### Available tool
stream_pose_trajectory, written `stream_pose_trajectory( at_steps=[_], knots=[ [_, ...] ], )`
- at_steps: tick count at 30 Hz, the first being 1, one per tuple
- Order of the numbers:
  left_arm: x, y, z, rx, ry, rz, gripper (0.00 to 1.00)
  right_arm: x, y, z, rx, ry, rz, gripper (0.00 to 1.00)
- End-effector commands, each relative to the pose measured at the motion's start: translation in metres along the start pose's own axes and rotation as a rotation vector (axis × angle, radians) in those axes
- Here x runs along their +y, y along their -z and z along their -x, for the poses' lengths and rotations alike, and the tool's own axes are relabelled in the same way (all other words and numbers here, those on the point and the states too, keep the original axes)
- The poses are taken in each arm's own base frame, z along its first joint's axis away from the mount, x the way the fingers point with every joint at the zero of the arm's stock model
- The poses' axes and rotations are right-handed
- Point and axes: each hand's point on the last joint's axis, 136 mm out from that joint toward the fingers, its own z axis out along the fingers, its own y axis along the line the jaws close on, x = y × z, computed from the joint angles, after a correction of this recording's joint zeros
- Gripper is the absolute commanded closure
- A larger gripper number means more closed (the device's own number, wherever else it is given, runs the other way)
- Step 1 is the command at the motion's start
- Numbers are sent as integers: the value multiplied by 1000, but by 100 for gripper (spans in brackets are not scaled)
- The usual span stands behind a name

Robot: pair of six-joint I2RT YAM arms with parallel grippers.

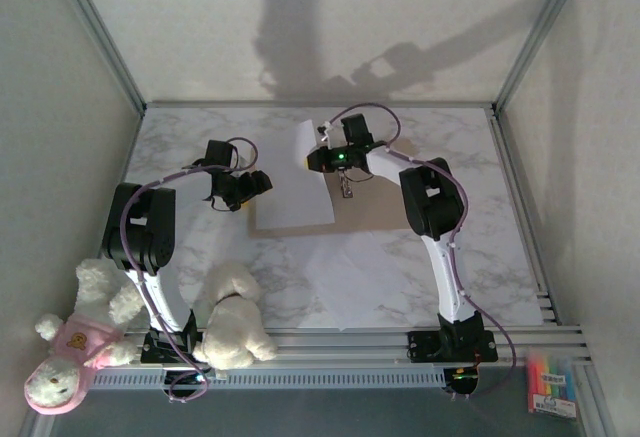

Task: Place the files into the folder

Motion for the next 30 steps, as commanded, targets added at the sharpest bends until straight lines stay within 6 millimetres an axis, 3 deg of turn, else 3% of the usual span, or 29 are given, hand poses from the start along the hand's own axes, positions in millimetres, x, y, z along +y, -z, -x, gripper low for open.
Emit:
stream_pose_trajectory(
  at_steps=[1, 23, 25, 30],
  knots=[
    [21, -12, -26, 104, 54, 55, 23, 7, -6, -5, -4, -37, 42, 94],
    [20, -13, -25, 105, 56, 54, 23, 2, -6, -14, -20, -101, 24, 92],
    [20, -13, -25, 105, 55, 54, 23, 2, -5, -14, -12, -91, 16, 88],
    [20, -9, -19, 88, 48, 73, 23, 1, 6, -4, 2, -41, -41, 67]
  ],
)
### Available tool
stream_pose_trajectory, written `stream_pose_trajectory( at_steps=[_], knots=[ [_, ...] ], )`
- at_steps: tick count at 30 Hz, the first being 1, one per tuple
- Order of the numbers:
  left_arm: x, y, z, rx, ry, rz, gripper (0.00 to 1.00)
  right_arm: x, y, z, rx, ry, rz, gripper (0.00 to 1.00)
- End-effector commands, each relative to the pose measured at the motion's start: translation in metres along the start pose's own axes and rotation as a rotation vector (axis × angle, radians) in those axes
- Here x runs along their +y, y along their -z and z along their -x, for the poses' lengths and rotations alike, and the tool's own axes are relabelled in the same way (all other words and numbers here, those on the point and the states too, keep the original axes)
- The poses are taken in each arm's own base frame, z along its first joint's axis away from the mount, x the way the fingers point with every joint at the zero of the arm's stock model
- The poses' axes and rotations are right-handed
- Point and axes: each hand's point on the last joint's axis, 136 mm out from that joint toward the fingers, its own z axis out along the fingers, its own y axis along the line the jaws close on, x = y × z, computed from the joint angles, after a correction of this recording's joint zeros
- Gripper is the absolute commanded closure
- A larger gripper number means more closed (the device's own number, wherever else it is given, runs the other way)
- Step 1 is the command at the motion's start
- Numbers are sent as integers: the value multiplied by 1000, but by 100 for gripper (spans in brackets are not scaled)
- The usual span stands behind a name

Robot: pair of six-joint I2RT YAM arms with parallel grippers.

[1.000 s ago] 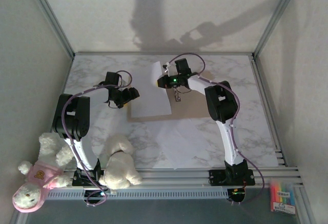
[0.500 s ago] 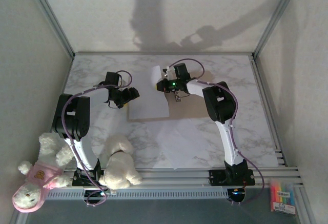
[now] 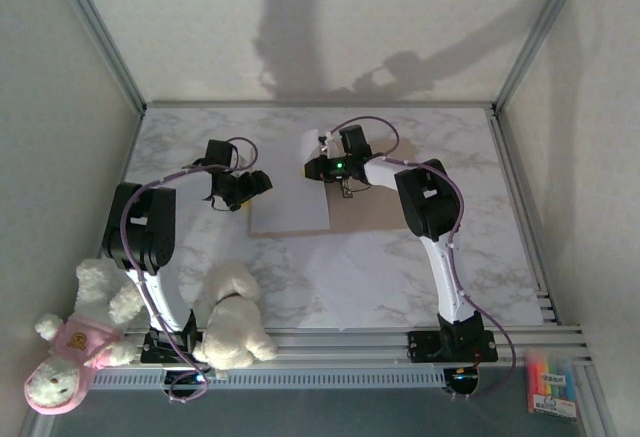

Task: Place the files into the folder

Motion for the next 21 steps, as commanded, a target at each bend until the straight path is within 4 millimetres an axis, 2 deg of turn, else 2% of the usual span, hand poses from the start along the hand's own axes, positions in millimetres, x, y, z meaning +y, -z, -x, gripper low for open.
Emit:
stream_pose_trajectory(
  at_steps=[1, 4, 5, 7, 12, 15, 18, 21],
  knots=[
    [20, -8, -17, 78, 42, 79, 23, 11, 17, 17, -4, 62, -52, 63],
    [18, -2, -7, 55, 26, 106, 23, 10, 33, 29, -13, 80, -90, 56],
    [17, 0, -4, 46, 22, 114, 23, 10, 39, 34, -15, 84, -101, 49],
    [16, 5, 3, 25, 19, 138, 22, 11, 52, 43, -16, 90, -119, 42],
    [15, 26, 33, -83, -3, 232, 23, 11, 93, 62, -55, 88, -167, 39],
    [8, 44, 56, -178, -49, 316, 23, 4, 119, 64, -82, 61, -195, 38],
    [-17, 49, 67, -225, -145, 352, 22, -9, 138, 55, -91, 9, -241, 38],
    [-57, 37, 66, -230, -264, 324, 22, -24, 153, 40, -99, -51, -294, 40]
  ],
)
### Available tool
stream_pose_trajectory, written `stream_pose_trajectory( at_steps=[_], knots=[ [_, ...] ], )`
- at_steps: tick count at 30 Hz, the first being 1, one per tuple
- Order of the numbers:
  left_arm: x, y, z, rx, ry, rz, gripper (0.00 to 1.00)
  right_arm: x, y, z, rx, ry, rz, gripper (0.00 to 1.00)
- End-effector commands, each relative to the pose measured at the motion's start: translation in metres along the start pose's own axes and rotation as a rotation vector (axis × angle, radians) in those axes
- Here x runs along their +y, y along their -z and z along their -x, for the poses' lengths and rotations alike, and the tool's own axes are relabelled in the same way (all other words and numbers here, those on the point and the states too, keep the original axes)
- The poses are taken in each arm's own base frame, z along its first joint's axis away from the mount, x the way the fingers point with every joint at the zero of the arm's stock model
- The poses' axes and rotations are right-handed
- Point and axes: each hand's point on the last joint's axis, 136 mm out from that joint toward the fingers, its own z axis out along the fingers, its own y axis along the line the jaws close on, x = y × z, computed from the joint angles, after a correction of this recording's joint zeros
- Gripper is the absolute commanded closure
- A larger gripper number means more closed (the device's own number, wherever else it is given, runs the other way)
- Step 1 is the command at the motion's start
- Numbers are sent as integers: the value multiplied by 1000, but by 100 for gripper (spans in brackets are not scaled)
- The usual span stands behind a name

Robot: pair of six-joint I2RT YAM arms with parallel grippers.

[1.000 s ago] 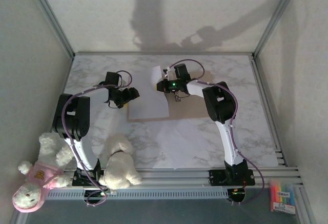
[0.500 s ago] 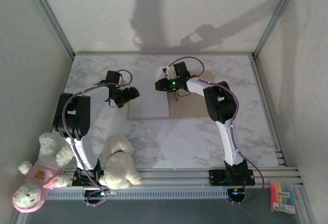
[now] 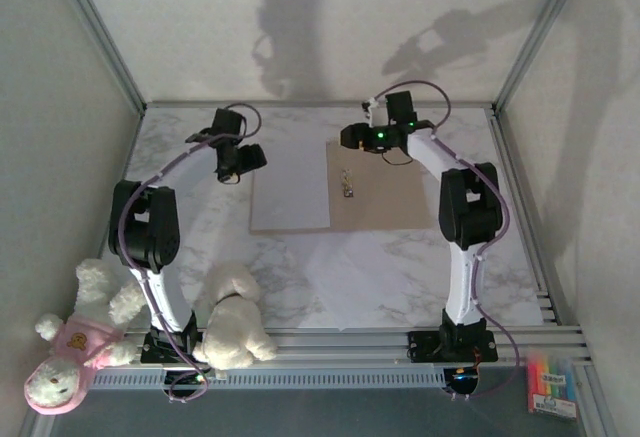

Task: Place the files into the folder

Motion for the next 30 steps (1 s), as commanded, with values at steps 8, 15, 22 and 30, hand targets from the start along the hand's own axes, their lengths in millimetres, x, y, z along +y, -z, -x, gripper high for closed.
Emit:
stream_pose_trajectory(
  at_steps=[8, 15, 22, 30],
  knots=[
    [-109, -38, -35, 14, -386, 34, 20, -71, 34, -67, 45, -236, -271, 39],
    [-129, -78, -71, 81, -508, 52, 22, -94, 35, -97, 66, -316, -338, 39],
    [-112, -96, -88, 134, -499, 85, 26, -106, 33, -121, 90, -370, -372, 39],
    [-93, -98, -85, 140, -429, 109, 28, -111, 33, -135, 100, -405, -385, 39]
  ],
)
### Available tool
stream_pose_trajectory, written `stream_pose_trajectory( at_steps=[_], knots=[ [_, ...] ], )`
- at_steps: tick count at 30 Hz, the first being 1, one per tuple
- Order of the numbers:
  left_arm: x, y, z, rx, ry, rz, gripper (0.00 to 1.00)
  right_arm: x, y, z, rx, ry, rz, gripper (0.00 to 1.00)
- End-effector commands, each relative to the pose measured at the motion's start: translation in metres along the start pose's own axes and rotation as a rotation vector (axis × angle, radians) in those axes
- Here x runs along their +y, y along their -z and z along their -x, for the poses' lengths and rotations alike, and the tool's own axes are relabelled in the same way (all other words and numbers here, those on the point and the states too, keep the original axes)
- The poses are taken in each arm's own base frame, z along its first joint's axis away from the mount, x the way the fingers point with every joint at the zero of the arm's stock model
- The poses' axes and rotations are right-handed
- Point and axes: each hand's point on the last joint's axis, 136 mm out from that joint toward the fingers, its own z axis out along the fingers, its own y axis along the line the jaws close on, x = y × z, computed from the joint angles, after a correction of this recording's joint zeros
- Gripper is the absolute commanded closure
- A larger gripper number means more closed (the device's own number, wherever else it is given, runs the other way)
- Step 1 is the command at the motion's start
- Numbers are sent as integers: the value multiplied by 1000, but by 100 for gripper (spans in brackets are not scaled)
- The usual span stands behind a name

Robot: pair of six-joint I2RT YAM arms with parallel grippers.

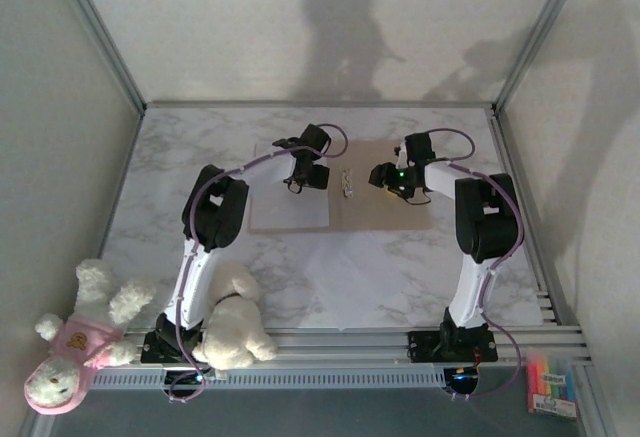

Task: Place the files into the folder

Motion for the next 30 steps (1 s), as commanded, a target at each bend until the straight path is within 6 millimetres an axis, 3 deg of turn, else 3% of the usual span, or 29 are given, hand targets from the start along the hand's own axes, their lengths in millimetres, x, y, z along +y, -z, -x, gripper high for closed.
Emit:
stream_pose_trajectory(
  at_steps=[1, 13, 21, 30],
  knots=[
    [27, -4, -12, 45, 56, 51, 28, -19, -1, -19, 46, -56, -61, 39],
    [13, -1, -19, 68, -15, -6, 28, -22, 0, -20, 28, -85, -76, 39],
    [-15, 4, -20, 62, -51, -104, 25, -24, -1, -21, 24, -115, -84, 39],
    [-24, 7, -24, 67, -52, -148, 24, -25, -1, -21, 17, -133, -87, 38]
  ],
)
